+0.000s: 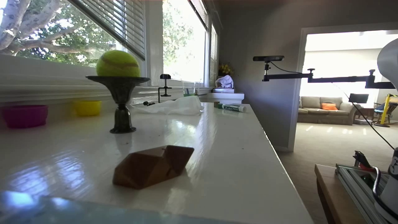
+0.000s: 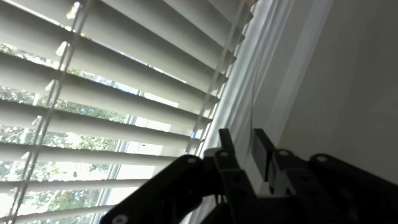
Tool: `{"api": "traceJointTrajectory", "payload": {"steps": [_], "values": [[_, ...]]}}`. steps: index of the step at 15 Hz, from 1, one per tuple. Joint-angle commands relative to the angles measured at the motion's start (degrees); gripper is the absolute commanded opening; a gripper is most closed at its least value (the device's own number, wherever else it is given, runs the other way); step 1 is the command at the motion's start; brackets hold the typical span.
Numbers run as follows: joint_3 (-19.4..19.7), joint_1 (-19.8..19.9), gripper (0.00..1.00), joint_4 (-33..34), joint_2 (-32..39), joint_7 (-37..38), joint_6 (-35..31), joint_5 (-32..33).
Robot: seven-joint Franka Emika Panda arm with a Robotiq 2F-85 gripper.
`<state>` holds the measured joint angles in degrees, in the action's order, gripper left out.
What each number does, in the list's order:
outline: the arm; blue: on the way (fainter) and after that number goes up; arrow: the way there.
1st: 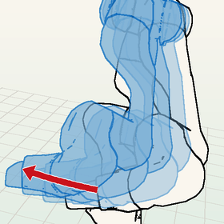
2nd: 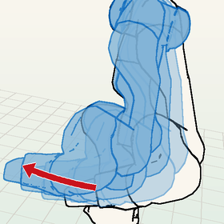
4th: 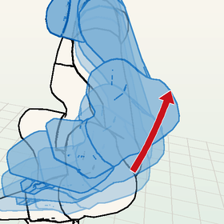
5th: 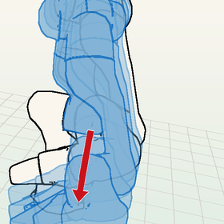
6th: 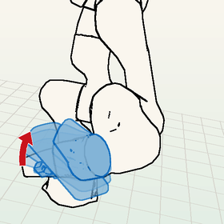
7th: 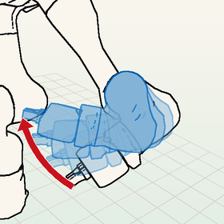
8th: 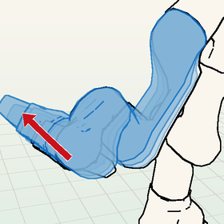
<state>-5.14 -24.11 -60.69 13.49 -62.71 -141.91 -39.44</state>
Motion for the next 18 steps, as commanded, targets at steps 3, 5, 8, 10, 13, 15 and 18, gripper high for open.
{"api": "traceJointTrajectory", "payload": {"steps": [3,5,8,10,13,15,18], "values": [[1.32,1.22,0.7,-4.72,-2.77,2.03,-1.66,-1.09],[2.2,1.58,0.84,-9.44,-5.07,3.96,-3.46,-1.32],[3.13,1.82,1.0,-18.55,-9.31,6.75,-7.26,-2.49],[3.45,1.61,1.0,-23.91,-11.81,8.86,-10.01,-3.21],[3.48,1.17,1.0,-32.76,-16.6,14.44,-14.33,-2.23],[3.22,0.92,1.0,-38.47,-20.03,22.24,-18.21,2.08],[-1.28,6.07,1.0,-46.9,-24.93,34.49,-23.51,8.4]]}}
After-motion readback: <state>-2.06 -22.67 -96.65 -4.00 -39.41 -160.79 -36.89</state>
